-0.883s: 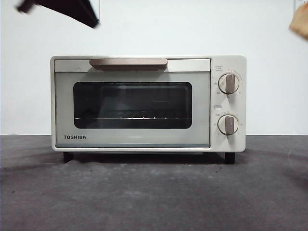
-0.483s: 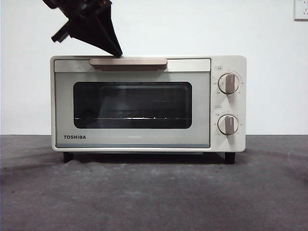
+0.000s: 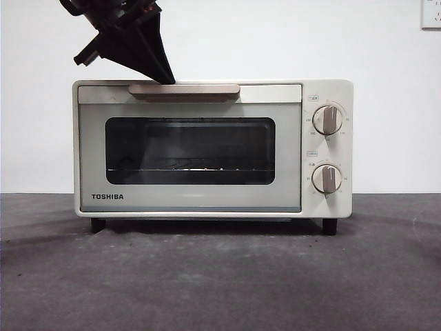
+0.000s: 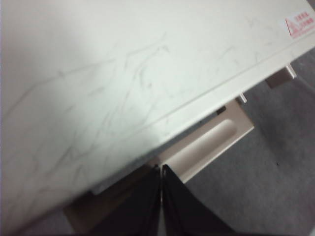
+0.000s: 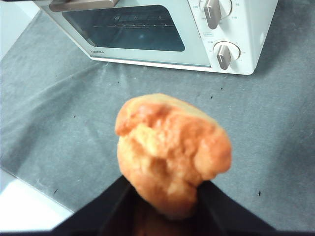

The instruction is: The left arm flap open the oven, the right arm pick bread and place it into oven, the left arm flap close the oven

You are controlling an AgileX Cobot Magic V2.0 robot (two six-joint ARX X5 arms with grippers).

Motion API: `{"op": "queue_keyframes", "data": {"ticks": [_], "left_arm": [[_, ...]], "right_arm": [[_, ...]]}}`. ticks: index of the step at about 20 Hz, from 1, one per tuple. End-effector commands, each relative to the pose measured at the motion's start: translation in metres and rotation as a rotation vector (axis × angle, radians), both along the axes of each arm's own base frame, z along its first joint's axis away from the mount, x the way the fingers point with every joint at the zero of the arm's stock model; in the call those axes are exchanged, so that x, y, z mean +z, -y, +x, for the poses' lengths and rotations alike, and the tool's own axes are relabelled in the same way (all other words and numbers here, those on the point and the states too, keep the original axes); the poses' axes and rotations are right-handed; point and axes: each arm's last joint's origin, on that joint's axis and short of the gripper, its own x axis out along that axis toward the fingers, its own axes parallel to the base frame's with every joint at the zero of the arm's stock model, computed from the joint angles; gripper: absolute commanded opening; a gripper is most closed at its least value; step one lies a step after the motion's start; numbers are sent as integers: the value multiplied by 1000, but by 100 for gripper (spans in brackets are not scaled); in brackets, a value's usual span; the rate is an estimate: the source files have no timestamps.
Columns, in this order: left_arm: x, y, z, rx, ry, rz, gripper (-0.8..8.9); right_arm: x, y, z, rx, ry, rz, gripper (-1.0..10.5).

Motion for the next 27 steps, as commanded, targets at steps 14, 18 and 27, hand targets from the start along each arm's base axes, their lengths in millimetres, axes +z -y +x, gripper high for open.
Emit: {"op": "queue_keyframes", "data": {"ticks": [14, 18, 27], "left_arm": [[-22, 19, -30, -126, -166, 268, 8], [-29, 27, -38, -151, -177, 302, 8], [-82, 41, -67, -191, -208, 302, 8]], "right_arm": [[4, 0, 0, -1, 3, 19, 126], [4, 0, 0, -1, 3, 19, 127], [3, 0, -1, -2, -4, 16, 126]]}}
